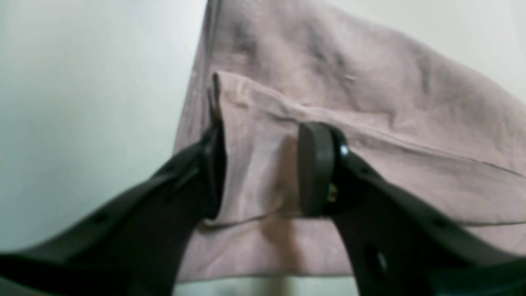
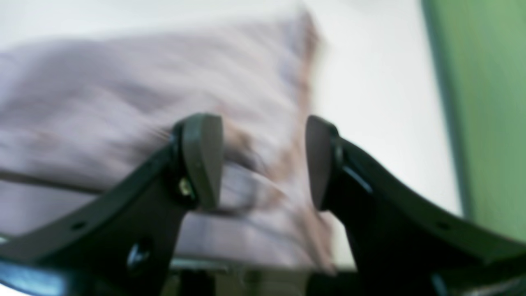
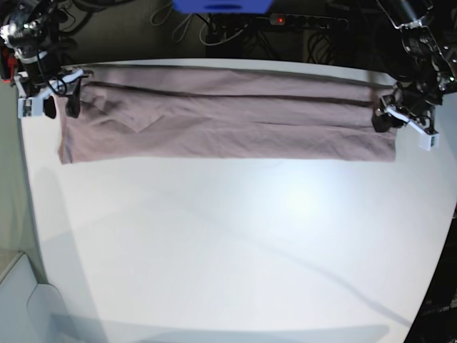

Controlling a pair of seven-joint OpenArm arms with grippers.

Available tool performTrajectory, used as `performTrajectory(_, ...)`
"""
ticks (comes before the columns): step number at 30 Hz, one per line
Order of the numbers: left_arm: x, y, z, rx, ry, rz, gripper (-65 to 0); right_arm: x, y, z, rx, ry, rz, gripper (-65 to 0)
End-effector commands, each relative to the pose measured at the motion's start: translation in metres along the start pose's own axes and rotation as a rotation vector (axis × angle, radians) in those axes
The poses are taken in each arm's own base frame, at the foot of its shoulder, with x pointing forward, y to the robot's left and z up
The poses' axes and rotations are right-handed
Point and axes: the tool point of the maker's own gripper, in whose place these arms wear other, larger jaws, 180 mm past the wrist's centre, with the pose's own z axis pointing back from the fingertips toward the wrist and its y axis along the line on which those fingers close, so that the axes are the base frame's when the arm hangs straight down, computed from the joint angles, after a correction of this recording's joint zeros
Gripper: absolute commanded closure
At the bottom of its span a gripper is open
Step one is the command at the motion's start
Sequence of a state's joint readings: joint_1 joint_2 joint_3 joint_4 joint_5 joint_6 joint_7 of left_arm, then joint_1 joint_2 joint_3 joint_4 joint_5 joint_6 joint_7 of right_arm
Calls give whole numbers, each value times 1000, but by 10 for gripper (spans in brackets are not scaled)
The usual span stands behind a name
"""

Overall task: Layout the t-shirt on the table in an organized manner, then fold the t-shirt properly
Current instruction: 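Grasp the strip end with the left gripper and lift it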

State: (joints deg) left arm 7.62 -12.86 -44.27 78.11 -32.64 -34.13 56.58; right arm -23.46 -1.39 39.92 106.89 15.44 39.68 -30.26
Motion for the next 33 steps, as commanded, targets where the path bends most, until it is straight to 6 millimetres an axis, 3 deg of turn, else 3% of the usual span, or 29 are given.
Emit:
performTrajectory(1,12,4,5,13,-22,-25,-271,9,6,0,17,-35,6,-325)
performTrajectory(3,12,4,5,14,-22,-24,-271,6,21,-6,61,-27,0,-325)
performTrajectory(7,13,3,5,11,-25,-24,-271,-22,49,-31,160,34,-63,-325)
performTrajectory(13,28,0,3,3,-56,-28,-272,-71,43,-61,184,156,-172,-325)
performTrajectory(16,40,-4,1,-5,-80,-32,-273,-82,34,-67,178,165,-196,-325)
performTrajectory(24,40,-4,0,-7,-80,-29,-418,-89,26,-68,168,162,-211,-324)
performTrajectory(33,24,1,1,10,-46,-20,-422,-89,26,-68,168,162,-211,-324)
